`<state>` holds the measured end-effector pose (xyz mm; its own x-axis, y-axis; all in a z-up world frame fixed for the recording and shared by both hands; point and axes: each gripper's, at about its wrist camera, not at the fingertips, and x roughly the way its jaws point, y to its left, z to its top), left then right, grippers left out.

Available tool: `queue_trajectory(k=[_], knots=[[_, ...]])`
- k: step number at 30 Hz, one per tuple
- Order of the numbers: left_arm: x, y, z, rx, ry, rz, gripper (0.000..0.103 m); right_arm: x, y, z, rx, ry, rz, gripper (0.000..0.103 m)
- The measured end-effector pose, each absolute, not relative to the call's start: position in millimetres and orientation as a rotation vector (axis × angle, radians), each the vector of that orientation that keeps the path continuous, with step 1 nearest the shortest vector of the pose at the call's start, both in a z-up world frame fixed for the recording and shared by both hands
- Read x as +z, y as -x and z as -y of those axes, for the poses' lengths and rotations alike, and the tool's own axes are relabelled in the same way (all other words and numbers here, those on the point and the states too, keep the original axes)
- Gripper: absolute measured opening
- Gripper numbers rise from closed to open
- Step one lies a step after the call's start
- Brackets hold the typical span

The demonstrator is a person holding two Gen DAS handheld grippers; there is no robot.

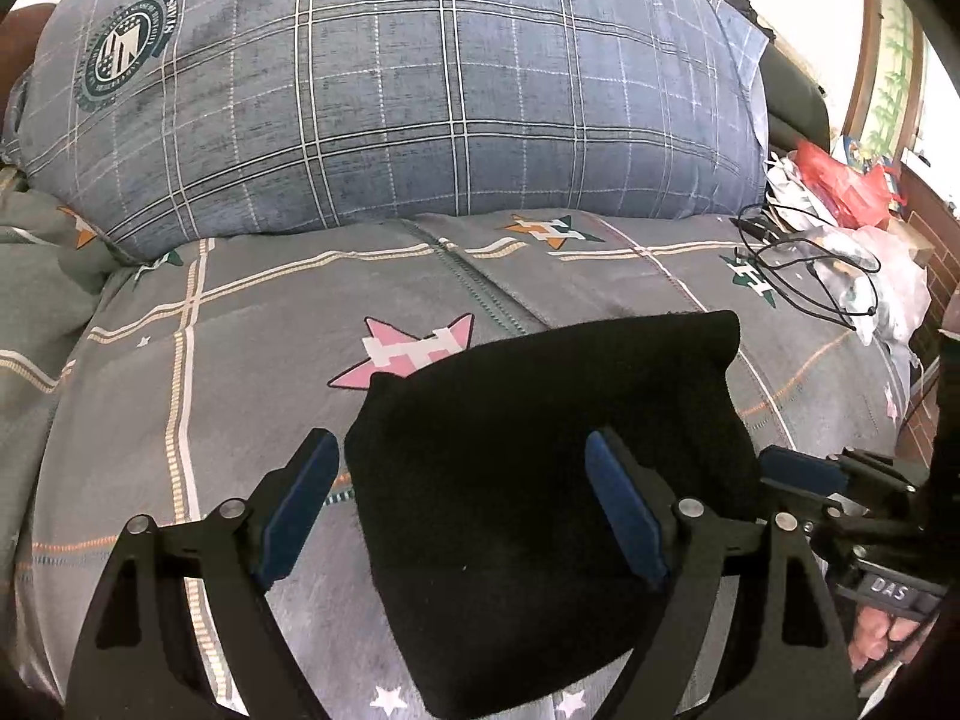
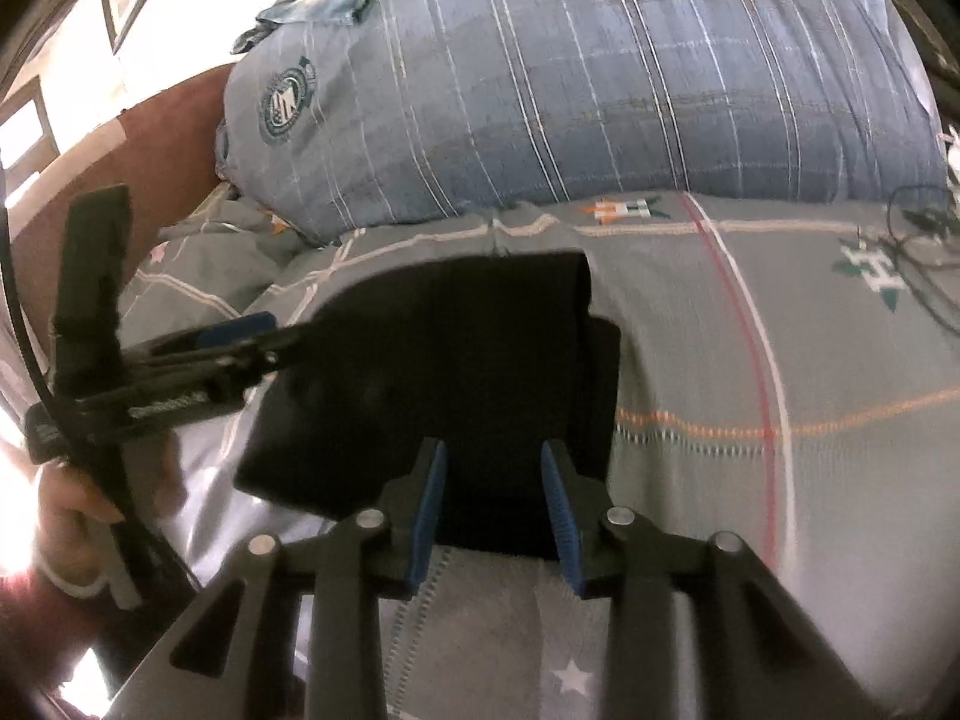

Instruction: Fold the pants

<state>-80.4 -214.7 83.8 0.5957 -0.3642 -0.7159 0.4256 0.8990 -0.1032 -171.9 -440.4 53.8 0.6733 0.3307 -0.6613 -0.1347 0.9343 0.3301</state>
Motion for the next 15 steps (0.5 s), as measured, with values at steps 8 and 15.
queue_trajectory(k=[8,15], knots=[[83.5,87.2,201.3,-0.449,-0.038,-0.823,0.085,61.3,173.9,448.3,0.253,-0.283,-0.79,0.036],[89.0,77.7,208.0,-0.478,-0.034,-0.826,0.085,70.6,171.5,454.6,0.259,-0.343,-0.763,0.047]])
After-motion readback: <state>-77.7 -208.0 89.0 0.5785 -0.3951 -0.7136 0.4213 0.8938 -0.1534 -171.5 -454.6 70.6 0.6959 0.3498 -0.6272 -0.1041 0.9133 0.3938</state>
